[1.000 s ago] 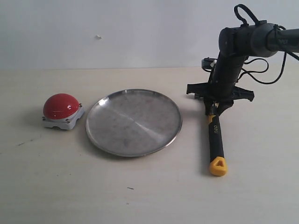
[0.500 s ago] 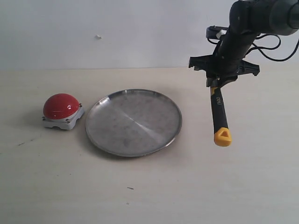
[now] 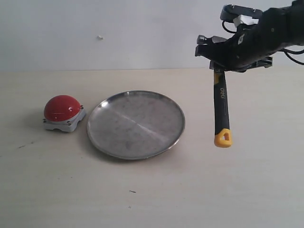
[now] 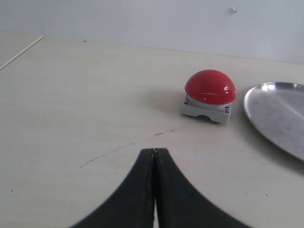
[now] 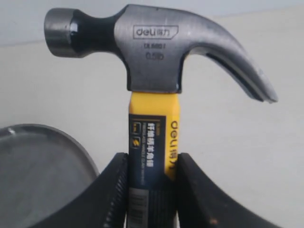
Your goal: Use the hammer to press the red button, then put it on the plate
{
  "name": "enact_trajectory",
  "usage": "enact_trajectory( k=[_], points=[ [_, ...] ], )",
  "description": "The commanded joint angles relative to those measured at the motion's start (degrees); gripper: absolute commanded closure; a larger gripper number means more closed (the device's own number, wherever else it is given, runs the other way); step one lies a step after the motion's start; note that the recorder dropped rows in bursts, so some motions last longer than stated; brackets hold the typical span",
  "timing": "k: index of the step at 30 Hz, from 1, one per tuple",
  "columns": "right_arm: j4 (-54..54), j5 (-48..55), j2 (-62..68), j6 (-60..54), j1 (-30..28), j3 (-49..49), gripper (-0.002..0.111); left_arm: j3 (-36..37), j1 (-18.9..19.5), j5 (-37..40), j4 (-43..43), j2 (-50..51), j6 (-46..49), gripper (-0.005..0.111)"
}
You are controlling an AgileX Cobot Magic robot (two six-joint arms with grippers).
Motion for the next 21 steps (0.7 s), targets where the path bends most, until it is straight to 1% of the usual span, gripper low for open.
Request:
enact_trajectory(
  k=[1,6,10,12,16,19,21],
  points=[
    [-0.6,-18.3,-7.9,1.2,0.2,11.3,0.108,0.2,-0.4,-0.4,0.0,-0.4,0.3,0.107],
    [-0.7,-36.4,-13.0,0.8,0.2,23.4,0.108,0.2,-0.4,-0.4,0.0,-0.4,0.3,0.107],
    [-0.5,-44.7,-13.4,-1.1,0.2,28.2,0.108,0.2,-0.4,-0.4,0.0,-0.4,0.3,0.107],
    [1.3,-46.1,-13.4,-0.8,0.2,28.4,0.108,0.2,-0.4,-0.4,0.0,-0.4,0.3,0.107],
    [1.4,-49.3,-13.4,-0.8,0.2,28.4,0.108,0.2,-0.4,-0.5,0.4,-0.4,0.5,0.107],
    [-0.3,-50.8,-13.3,-0.6,0.2,28.4,0.108,0.2,-0.3,-0.5,0.4,-0.4,0.5,0.107],
    [-1.1,-50.9,-13.2,1.5,0.2,28.4,0.108,0.2,-0.3,-0.5,0.4,-0.4,0.5,0.107]
  ],
)
